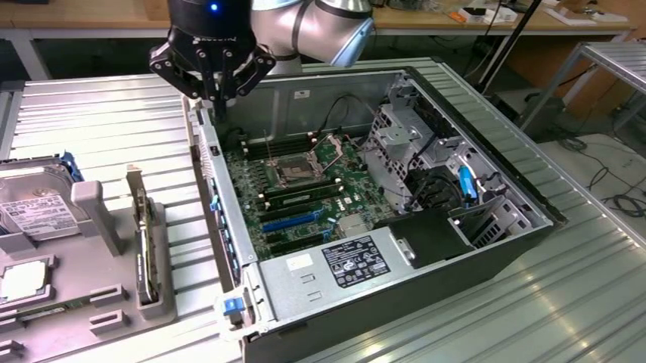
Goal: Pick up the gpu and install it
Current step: 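Reach for the gpu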
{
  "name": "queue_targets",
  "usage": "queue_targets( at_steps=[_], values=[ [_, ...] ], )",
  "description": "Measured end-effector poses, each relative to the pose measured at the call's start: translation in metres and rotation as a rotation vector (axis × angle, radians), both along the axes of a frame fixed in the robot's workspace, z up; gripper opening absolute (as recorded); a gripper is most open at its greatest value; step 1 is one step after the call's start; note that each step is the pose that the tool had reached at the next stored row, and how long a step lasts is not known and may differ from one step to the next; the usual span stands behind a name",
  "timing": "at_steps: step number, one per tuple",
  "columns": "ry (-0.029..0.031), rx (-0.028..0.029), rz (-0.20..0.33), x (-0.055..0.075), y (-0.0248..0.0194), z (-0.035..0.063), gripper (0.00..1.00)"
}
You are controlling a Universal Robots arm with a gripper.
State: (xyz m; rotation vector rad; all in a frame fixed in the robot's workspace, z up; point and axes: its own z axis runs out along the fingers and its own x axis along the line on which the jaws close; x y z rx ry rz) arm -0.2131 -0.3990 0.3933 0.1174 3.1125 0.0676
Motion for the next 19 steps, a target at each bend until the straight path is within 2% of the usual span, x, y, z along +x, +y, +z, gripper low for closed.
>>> queue_targets(
  at_steps=[5, 10, 19],
  values=[
    [0.0000, 0.0000, 0.000, -0.005, 0.0000, 0.0000, 0.11],
    [0.0000, 0.0000, 0.000, -0.016, 0.0000, 0.0000, 0.11],
    [0.0000, 0.0000, 0.001, -0.030, 0.0000, 0.0000, 0.11]
  ],
)
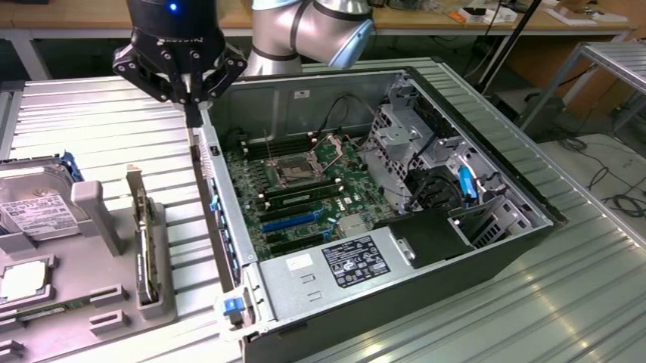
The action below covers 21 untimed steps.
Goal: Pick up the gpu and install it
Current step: 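Reach for the gpu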
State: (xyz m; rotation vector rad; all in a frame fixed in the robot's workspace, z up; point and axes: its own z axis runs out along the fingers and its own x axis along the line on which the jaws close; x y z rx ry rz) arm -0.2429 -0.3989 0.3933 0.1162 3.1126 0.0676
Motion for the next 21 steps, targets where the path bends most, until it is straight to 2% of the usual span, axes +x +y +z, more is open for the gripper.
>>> queue_targets(
  at_steps=[21],
  values=[
    [-0.0001, 0.0001, 0.000, -0.029, 0.0000, 0.0000, 0.11]
  ],
)
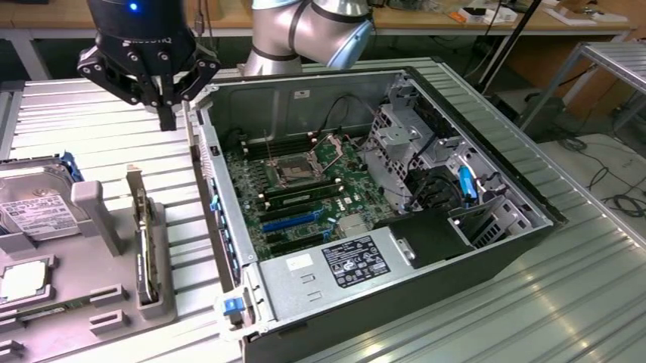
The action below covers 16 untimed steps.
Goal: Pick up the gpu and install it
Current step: 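Reach for the gpu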
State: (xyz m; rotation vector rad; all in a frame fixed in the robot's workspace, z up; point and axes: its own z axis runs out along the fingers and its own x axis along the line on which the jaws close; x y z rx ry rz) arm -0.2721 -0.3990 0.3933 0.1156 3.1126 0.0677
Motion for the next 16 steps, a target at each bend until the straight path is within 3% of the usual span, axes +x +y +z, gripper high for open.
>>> queue_targets(
  at_steps=[16],
  values=[
    [0.0001, -0.0001, 0.000, -0.027, 0.0000, 0.0001, 0.11]
  ],
)
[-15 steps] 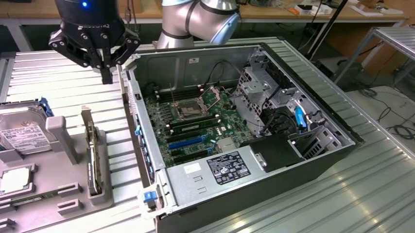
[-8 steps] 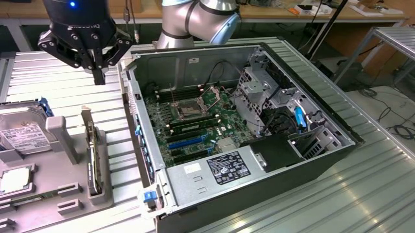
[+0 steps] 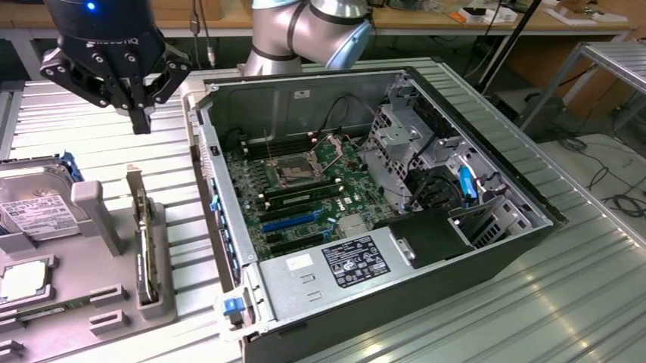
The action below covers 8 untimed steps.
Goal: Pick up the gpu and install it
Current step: 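Reach for the gpu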
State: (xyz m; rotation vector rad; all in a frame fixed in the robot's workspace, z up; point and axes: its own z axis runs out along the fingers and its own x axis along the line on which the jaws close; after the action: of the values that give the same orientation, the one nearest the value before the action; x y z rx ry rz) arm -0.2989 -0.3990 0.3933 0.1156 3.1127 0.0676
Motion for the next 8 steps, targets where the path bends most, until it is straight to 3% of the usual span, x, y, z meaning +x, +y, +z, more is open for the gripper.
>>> queue_targets(
  at_steps=[8],
  values=[
    [-0.0001, 0.0000, 0.000, -0.015, 0.0000, -0.0001, 0.11]
  ],
)
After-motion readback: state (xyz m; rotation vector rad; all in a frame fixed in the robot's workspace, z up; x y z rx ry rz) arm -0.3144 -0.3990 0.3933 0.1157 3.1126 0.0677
